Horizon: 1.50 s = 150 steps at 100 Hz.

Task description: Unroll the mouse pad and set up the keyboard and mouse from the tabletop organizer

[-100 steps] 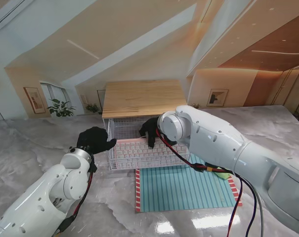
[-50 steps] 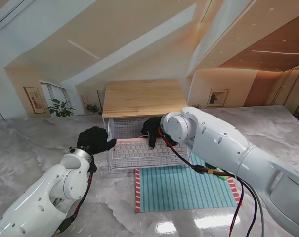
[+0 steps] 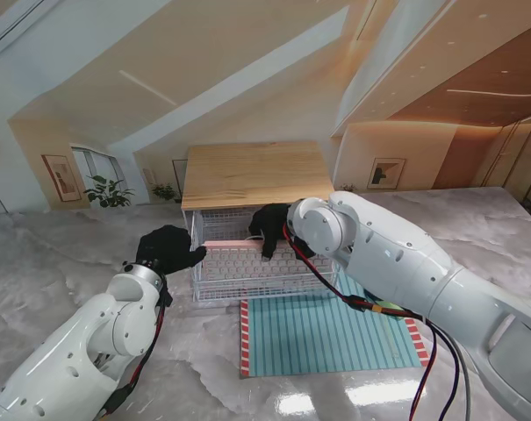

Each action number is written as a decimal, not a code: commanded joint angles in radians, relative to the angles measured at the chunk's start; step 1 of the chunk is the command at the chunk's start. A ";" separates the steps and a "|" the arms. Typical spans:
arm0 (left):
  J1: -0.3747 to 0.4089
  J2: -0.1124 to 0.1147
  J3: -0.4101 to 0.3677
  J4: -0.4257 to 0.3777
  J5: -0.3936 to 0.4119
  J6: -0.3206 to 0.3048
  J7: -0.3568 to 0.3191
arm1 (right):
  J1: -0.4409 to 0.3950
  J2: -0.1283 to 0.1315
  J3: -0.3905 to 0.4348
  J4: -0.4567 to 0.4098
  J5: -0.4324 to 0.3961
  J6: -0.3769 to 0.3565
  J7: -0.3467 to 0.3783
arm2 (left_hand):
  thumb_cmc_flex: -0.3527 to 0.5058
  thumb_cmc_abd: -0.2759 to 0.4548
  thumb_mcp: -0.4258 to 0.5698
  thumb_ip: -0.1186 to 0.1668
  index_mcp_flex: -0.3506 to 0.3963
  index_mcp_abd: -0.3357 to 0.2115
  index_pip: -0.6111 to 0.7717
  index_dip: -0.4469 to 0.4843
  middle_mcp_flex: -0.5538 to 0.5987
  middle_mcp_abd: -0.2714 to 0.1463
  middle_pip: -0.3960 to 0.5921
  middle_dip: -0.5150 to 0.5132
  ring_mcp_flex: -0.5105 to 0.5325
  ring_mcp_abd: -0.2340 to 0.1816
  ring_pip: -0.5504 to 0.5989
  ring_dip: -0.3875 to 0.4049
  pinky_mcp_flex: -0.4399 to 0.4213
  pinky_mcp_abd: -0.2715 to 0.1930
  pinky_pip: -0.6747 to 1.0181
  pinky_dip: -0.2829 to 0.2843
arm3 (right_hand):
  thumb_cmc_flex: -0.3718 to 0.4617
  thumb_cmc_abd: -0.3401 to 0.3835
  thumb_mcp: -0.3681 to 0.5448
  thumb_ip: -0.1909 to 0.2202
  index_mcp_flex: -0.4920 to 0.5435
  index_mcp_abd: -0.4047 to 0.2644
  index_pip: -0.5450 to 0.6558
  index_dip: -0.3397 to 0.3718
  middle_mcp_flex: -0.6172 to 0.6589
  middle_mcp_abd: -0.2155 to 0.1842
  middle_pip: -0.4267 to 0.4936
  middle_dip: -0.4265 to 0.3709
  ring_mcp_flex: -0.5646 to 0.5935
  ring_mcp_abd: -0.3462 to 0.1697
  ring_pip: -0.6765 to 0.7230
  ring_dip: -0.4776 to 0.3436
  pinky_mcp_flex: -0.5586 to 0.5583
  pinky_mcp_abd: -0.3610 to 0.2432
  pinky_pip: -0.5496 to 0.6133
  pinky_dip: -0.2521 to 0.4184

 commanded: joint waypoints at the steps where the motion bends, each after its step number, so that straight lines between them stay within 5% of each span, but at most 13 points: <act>1: 0.005 -0.010 0.001 -0.015 -0.003 -0.006 -0.011 | -0.006 0.008 0.012 -0.022 -0.014 -0.020 0.001 | 0.022 0.000 0.017 0.021 0.001 -0.004 -0.015 -0.010 0.025 0.037 -0.001 0.012 0.031 0.065 0.031 0.004 -0.011 -0.019 0.045 -0.017 | 0.112 0.099 0.148 0.032 0.083 -0.092 0.108 0.056 0.009 0.020 0.026 0.017 0.053 0.006 0.099 0.039 0.040 -0.033 0.003 -0.018; 52: 0.020 -0.012 -0.011 -0.024 -0.002 -0.016 0.010 | -0.050 0.045 0.104 -0.113 -0.083 -0.076 -0.016 | 0.010 0.005 0.002 0.015 -0.015 -0.003 -0.037 -0.016 0.003 0.038 -0.012 0.010 0.006 0.066 0.022 0.006 -0.037 -0.030 0.036 -0.009 | 0.111 0.105 0.147 0.031 0.080 -0.098 0.105 0.069 0.004 0.016 0.026 0.022 0.044 0.002 0.096 0.035 0.029 -0.032 -0.005 -0.016; 69: 0.038 -0.013 -0.027 -0.035 -0.001 -0.031 0.026 | -0.055 0.049 0.113 -0.125 -0.094 -0.077 -0.016 | -0.020 0.025 -0.111 -0.055 -0.056 0.000 -0.084 -0.019 -0.060 0.040 -0.029 0.006 -0.061 0.071 -0.002 0.015 -0.109 -0.036 0.008 0.014 | 0.113 0.107 0.146 0.032 0.080 -0.097 0.103 0.071 0.002 0.017 0.027 0.023 0.041 0.002 0.098 0.035 0.029 -0.032 -0.005 -0.014; 80: 0.056 -0.014 -0.044 -0.046 0.001 -0.043 0.037 | -0.058 0.047 0.117 -0.125 -0.094 -0.077 -0.024 | -0.025 0.037 -0.150 -0.074 -0.084 -0.005 -0.111 -0.020 -0.101 0.037 -0.040 0.001 -0.106 0.070 -0.021 0.019 -0.155 -0.047 -0.012 0.028 | 0.113 0.107 0.144 0.032 0.079 -0.097 0.103 0.072 0.000 0.018 0.027 0.023 0.040 0.002 0.100 0.035 0.030 -0.032 -0.006 -0.014; 113: 0.107 -0.015 -0.094 -0.074 0.024 -0.064 0.079 | -0.073 0.039 0.138 -0.133 -0.108 -0.086 -0.073 | -0.029 0.041 -0.167 -0.077 -0.158 -0.010 -0.188 -0.036 -0.206 0.036 -0.083 -0.010 -0.224 0.074 -0.081 0.012 -0.272 -0.052 -0.074 0.038 | 0.113 0.108 0.146 0.033 0.080 -0.097 0.101 0.075 -0.001 0.019 0.031 0.022 0.039 0.003 0.102 0.033 0.028 -0.032 -0.007 -0.011; 150: 0.186 -0.018 -0.169 -0.100 0.046 -0.103 0.137 | -0.108 0.048 0.200 -0.191 -0.127 -0.103 -0.095 | -0.026 0.041 -0.176 -0.078 -0.163 -0.005 -0.219 -0.039 -0.218 0.040 -0.091 -0.009 -0.234 0.082 -0.093 0.016 -0.280 -0.051 -0.085 0.049 | 0.113 0.108 0.149 0.033 0.079 -0.096 0.100 0.077 -0.003 0.020 0.035 0.020 0.040 0.002 0.103 0.028 0.028 -0.032 -0.008 -0.009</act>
